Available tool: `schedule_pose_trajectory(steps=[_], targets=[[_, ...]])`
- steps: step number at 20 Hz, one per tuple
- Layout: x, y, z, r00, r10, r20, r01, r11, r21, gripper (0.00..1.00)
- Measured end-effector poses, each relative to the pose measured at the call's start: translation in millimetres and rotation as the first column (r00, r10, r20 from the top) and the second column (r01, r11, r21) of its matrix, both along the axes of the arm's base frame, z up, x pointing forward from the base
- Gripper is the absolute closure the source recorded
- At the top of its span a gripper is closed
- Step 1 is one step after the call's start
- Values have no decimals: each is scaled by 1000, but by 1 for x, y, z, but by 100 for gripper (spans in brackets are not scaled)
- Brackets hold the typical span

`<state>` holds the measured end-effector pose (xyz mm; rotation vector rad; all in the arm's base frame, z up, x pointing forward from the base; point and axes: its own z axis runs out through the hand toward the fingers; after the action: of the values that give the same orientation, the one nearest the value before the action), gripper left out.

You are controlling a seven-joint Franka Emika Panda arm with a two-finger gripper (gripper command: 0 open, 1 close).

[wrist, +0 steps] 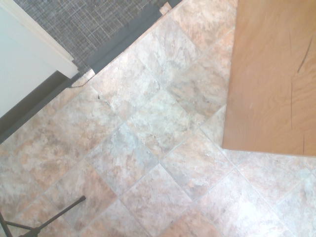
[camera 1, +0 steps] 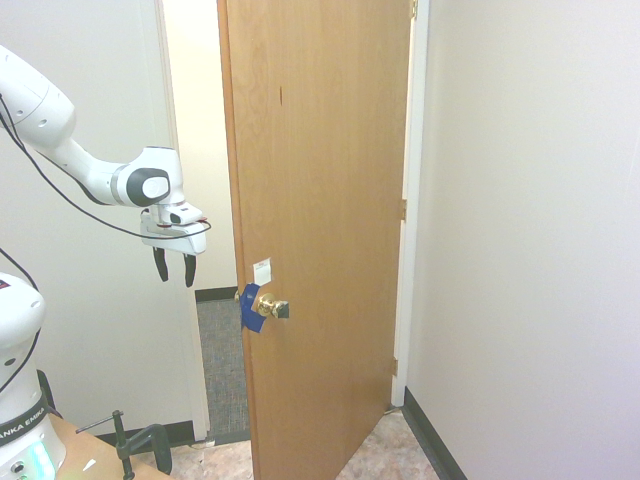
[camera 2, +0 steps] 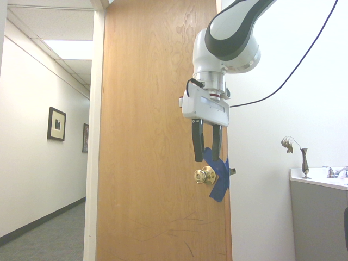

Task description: Close door

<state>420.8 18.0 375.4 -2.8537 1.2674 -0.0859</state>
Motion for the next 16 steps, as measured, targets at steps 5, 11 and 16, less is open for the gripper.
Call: schedule_pose_trajectory(steps=[5, 11, 16], targets=[[-7, -3, 11, 1000, 7, -12, -6, 1000, 7, 0], [-32, -28, 57, 999, -18, 32, 17, 1000, 21, 0], [-42, -77, 61, 995, -94, 23, 93, 995, 19, 0]])
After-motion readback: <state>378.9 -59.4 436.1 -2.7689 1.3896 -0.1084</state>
